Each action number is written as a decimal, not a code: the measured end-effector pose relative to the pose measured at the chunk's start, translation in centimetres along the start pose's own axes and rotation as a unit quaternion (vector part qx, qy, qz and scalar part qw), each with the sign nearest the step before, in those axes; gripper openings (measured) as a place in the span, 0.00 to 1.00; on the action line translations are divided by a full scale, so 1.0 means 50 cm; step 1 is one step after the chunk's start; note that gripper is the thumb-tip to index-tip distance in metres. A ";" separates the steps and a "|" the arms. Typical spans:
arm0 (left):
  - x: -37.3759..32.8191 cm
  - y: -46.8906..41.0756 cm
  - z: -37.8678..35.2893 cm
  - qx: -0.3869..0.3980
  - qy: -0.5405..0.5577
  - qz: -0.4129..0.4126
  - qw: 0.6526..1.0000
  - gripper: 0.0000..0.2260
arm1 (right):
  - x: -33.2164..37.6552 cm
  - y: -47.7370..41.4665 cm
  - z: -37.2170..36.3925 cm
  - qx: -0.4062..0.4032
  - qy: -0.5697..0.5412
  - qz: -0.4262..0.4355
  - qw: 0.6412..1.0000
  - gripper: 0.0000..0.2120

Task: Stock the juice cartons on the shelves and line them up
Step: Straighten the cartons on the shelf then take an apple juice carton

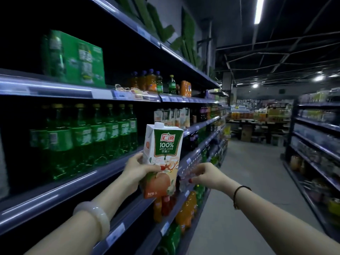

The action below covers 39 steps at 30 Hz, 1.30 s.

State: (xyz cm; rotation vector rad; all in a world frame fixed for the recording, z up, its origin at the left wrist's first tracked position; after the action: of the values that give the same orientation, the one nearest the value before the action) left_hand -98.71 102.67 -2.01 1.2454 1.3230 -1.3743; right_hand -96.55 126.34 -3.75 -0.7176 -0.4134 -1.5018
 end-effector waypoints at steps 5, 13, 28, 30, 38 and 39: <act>0.038 -0.161 -0.115 0.009 0.002 0.003 1.000 0.21 | -0.105 -0.146 0.039 -0.007 -0.010 0.002 1.000 0.08; 0.072 -0.443 -0.292 0.006 -0.007 -0.002 1.000 0.21 | -0.245 -0.416 0.132 -0.010 0.017 0.002 1.000 0.13; 0.127 -0.814 -0.526 -0.105 -0.021 -0.024 0.994 0.21 | -0.461 -0.892 0.269 0.045 -0.027 0.074 0.996 0.21; 0.135 -0.844 -0.537 -0.134 -0.018 -0.025 0.991 0.22 | -0.463 -0.950 0.278 0.070 -0.039 0.092 0.993 0.22; 0.126 -0.868 -0.464 -0.288 -0.018 -0.027 0.957 0.21 | -0.419 -1.113 0.184 0.165 -0.077 0.168 0.969 0.19; 0.122 -0.865 -0.442 -0.311 -0.021 -0.032 0.949 0.20 | -0.403 -1.126 0.163 0.177 -0.085 0.180 0.964 0.18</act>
State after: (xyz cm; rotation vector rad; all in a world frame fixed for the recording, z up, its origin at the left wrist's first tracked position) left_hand -139.89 129.08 0.08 0.7417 1.6105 -0.9007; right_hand -151.52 151.15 -1.30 -0.5996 -0.6271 -0.9925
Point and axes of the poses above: each hand's wrist, its own y-axis away from the middle knuckle, its own z-axis out of the back of the hand, x = y × z, the point moved 2 cm from there along -y, towards the middle knuckle, and after that the axes turned 2 degrees about -x, right-handed, at the moved point
